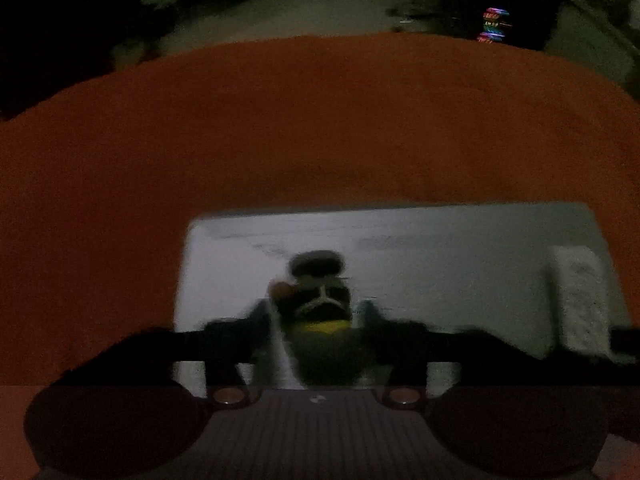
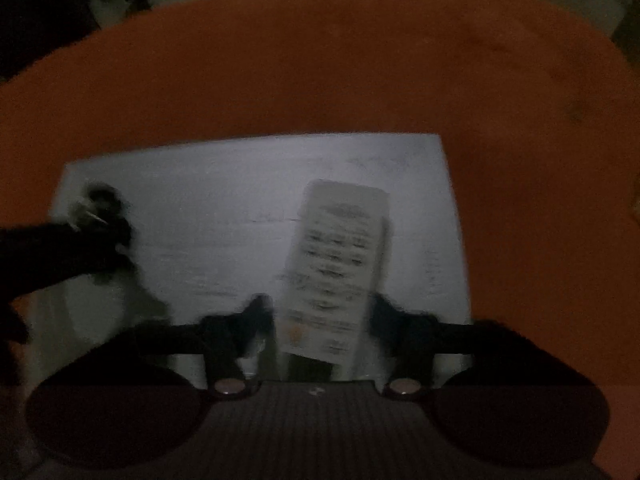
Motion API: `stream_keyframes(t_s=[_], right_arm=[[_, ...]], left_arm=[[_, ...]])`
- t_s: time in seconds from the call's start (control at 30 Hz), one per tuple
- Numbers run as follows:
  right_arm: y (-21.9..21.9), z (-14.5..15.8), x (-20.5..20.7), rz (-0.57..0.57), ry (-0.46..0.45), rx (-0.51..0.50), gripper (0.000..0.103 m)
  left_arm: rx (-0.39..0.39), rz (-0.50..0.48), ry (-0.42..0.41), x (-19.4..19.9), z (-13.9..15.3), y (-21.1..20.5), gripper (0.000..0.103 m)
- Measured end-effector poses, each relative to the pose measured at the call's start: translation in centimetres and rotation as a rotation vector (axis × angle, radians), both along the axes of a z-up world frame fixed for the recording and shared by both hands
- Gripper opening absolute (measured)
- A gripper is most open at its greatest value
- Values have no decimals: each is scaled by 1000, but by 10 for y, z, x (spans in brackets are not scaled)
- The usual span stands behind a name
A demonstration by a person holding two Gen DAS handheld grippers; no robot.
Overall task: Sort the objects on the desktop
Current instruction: 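Grasp the dark figurine with the left tool while the right tool grasps the white remote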
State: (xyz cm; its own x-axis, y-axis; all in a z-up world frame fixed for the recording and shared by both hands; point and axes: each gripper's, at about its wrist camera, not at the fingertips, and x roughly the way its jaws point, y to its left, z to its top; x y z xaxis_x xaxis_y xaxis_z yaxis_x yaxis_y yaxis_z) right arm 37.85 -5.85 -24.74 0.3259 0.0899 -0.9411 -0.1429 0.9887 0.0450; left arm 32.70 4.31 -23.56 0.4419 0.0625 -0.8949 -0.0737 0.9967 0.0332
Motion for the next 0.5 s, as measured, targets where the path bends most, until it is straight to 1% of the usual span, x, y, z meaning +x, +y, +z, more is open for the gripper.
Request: stream_keyframes(t_s=[0.07,0.1,0.13,0.17,0.23,0.3,0.33,0.4,0.43,0.5], right_arm=[[-3,1,-4,-16,-22,38,50],[-6,4,-6,-28,-20,74,49],[-17,12,-9,-39,-7,118,49],[-27,21,-12,-50,0,166,48],[-48,40,-19,-72,13,263,47],[-60,62,-28,-63,-9,267,40],[-66,74,-32,-57,-21,266,21],[-76,96,-44,-29,-33,276,20],[-78,106,-52,-3,-53,278,20],[-80,119,-65,54,-85,232,20]], left_arm=[[-5,-4,14,-3,6,-1,34],[-2,-3,20,-5,10,-1,34],[1,-2,27,-7,14,-1,34],[-13,1,25,-8,19,3,34],[-40,-28,5,-21,45,2,34],[-62,-66,-4,-40,82,-4,34],[-72,-88,-17,-51,104,-8,34],[-99,-175,-52,-76,142,-17,34],[-101,-203,-72,-92,162,-22,34],[-108,-220,-82,-115,184,-27,34]])
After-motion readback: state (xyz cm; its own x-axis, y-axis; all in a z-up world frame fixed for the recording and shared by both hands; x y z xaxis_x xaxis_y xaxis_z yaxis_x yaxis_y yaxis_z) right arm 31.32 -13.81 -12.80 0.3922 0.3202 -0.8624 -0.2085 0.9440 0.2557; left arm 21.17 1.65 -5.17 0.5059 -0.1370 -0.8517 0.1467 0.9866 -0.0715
